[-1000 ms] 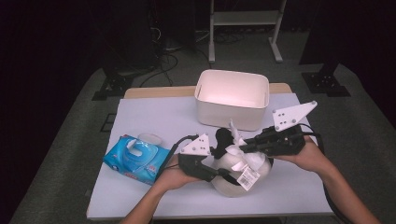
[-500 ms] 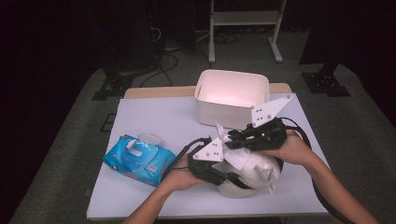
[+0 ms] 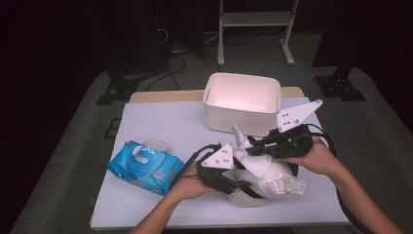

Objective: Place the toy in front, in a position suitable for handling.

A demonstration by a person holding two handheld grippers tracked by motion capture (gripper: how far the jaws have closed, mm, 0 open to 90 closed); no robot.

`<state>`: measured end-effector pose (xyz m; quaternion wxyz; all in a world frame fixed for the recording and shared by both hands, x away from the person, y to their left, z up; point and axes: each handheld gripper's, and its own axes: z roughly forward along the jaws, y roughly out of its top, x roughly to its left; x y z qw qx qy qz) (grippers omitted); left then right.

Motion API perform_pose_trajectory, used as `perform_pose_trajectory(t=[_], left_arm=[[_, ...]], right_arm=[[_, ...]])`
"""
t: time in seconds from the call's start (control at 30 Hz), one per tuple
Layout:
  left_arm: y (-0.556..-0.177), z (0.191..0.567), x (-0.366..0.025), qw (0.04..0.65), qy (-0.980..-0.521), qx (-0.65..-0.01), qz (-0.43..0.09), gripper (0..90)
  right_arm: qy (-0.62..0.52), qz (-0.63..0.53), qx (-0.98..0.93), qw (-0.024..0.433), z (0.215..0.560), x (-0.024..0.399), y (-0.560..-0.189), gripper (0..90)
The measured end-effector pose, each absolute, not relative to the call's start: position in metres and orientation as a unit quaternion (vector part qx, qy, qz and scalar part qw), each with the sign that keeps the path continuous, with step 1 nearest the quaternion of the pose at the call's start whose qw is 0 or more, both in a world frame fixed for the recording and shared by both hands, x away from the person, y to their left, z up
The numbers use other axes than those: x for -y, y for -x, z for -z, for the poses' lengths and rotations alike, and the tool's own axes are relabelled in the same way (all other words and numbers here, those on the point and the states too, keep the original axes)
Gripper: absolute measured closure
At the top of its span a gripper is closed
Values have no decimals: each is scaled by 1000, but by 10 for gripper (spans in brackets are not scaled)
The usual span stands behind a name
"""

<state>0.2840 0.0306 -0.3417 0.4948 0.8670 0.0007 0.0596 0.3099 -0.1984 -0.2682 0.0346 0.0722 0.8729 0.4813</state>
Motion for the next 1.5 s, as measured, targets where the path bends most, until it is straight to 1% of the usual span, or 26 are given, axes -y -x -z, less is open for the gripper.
perform_pose_trajectory(t=[0.2,0.33,0.57,0.7,0.9,1.0,1.17,1.23,1.33,1.47,1.5], left_arm=[[-285,343,-33,497,-866,-6,-55,412],[-285,344,-35,500,-864,-9,-54,411],[-285,344,-36,501,-864,-11,-56,412],[-285,343,-34,501,-864,-9,-57,414],[-290,343,-39,505,-861,-28,-57,419],[-294,345,-44,514,-855,-48,-46,419],[-297,348,-49,520,-851,-59,-41,418],[-299,349,-54,525,-848,-66,-37,418],[-301,350,-56,527,-846,-68,-34,419],[-302,349,-53,527,-846,-72,-34,422],[-301,348,-51,526,-847,-73,-36,422]], right_arm=[[-83,-479,-873,35,274,187,-327,826],[-81,-471,-877,46,272,186,-325,827],[-92,-471,-876,54,265,206,-313,827],[-104,-480,-870,51,267,212,-316,827],[-104,-486,-866,49,267,209,-319,827],[-98,-481,-870,47,267,215,-312,826],[-103,-479,-870,49,271,229,-303,827],[-120,-484,-866,45,275,247,-299,826],[-129,-488,-862,41,279,256,-296,826],[-122,-498,-857,41,278,251,-296,826],[-108,-510,-853,36,275,241,-297,826]])
